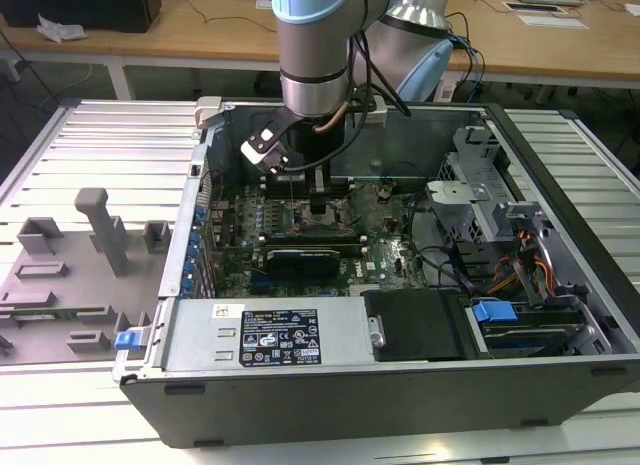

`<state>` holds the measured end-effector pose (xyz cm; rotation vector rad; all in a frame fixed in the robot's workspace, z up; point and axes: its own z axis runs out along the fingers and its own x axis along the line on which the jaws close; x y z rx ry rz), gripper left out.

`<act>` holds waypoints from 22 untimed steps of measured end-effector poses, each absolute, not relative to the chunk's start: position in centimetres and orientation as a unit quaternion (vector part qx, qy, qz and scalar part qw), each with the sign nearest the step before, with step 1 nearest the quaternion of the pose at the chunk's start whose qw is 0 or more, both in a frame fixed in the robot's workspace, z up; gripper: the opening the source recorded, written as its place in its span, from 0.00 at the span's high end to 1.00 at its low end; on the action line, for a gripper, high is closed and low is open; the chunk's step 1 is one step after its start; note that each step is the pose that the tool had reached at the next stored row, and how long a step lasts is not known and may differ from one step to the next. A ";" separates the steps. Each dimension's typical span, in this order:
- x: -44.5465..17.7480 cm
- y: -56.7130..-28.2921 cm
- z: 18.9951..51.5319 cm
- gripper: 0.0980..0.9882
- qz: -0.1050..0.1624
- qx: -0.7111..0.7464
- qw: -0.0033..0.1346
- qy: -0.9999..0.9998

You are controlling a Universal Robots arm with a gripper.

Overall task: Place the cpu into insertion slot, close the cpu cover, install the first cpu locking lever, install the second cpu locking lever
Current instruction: 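Place the cpu into insertion slot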

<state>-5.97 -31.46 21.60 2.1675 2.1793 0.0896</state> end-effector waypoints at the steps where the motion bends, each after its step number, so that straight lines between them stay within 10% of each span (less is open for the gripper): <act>1: -6.0 -31.5 21.6 0.98 0.029 0.704 0.033 0.708; 22: -5.2 -31.5 26.2 0.99 0.018 0.705 0.022 0.709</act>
